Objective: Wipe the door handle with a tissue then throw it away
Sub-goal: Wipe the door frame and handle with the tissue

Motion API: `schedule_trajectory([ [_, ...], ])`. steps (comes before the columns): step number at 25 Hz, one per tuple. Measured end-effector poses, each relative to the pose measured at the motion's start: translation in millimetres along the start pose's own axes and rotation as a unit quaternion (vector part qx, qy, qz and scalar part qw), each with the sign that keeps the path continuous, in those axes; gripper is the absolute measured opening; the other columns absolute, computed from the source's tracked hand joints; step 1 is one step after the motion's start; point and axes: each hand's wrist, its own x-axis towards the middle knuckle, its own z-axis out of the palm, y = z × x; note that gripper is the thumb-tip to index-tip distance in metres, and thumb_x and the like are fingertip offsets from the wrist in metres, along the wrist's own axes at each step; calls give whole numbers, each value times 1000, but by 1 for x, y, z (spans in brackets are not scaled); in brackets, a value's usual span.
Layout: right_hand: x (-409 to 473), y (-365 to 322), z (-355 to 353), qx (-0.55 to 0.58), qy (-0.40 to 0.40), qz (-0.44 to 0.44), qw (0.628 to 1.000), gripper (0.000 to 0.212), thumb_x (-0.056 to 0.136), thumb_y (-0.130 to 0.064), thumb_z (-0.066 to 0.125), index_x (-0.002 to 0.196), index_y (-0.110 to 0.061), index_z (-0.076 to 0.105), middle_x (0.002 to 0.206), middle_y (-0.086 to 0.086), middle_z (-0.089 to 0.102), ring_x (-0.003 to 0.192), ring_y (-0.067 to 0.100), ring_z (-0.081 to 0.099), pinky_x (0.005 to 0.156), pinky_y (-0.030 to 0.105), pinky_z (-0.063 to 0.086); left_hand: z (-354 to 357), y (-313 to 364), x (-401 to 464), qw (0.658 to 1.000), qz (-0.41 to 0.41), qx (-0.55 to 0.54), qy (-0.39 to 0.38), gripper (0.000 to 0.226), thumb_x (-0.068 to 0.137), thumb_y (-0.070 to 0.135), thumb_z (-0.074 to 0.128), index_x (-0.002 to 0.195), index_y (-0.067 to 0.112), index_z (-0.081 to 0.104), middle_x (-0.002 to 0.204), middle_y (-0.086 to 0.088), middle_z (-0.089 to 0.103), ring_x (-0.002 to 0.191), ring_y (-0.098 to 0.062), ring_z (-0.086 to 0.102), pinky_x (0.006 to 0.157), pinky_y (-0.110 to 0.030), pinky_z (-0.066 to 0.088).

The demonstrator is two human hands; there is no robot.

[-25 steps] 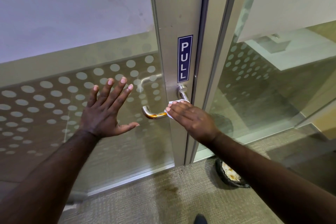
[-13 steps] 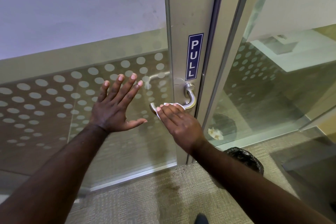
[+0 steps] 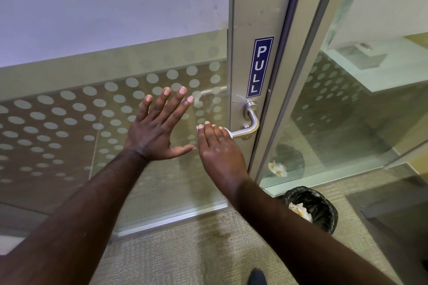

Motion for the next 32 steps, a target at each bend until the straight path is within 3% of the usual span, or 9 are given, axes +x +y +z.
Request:
schedule_trajectory([
  [3,9,-6,-7,-2,-70,35,997,47,97,-14,47,139,5,39,135,23,53,123,31,53,107,39,39,-1,0,0,1000,7,-9,-4,101,84,84,25,161,22,0,169,5,-13,155,-18,-11,123,-40,-14],
  [6,23,-11,-17,39,-131,66,988,46,98,-11,44,138,9,35,127,24,55,115,34,55,102,40,41,-3,-2,0,1000,12,-17,-12,105,80,78,38,161,23,-1,169,5,-13,155,-19,-12,123,-40,-14],
  [9,37,-11,-32,78,-164,92,979,29,96,-11,43,119,2,53,107,17,64,93,29,63,78,36,48,-6,-3,0,1000,15,-19,-15,95,86,67,38,161,23,-1,168,5,-14,155,-18,-11,123,-39,-14],
  [12,53,-7,-42,113,-191,117,968,15,93,-14,52,99,-8,64,90,9,67,70,21,58,56,30,41,-7,-2,0,1000,13,-23,-15,88,89,57,39,161,25,-1,168,7,-15,155,-16,-12,124,-38,-13],
  [16,70,-9,-43,89,-220,121,964,12,91,-16,58,101,-12,65,92,5,65,82,21,64,56,28,43,-7,-2,0,999,14,-28,-5,84,91,51,39,161,26,0,168,9,-15,155,-15,-10,124,-38,-11],
  [20,73,-23,-34,58,-219,98,969,17,94,-14,51,101,-11,67,94,4,67,86,21,66,57,30,43,-8,-3,0,999,14,-48,-2,82,90,38,39,161,26,-1,168,11,-15,155,-14,-10,124,-37,-12],
  [26,46,-25,-24,-77,-201,-18,976,31,92,4,41,118,17,52,115,32,58,102,42,60,86,46,51,-10,-3,1,999,18,-47,-7,88,83,35,40,160,24,-2,167,11,-17,155,-13,-12,124,-36,-12],
  [29,36,-6,-23,-100,-171,-118,973,27,88,10,45,111,17,56,106,25,61,94,37,62,82,42,53,-11,-3,1,999,20,-46,-13,90,81,36,41,160,23,-1,167,11,-18,155,-13,-13,124,-37,-12],
  [32,33,5,-22,-109,-152,-149,971,29,91,8,38,111,12,59,105,21,63,88,33,65,74,38,56,-12,-4,1,998,25,-44,-22,91,81,39,41,160,24,-3,167,9,-18,154,-13,-14,124,-38,-11],
])
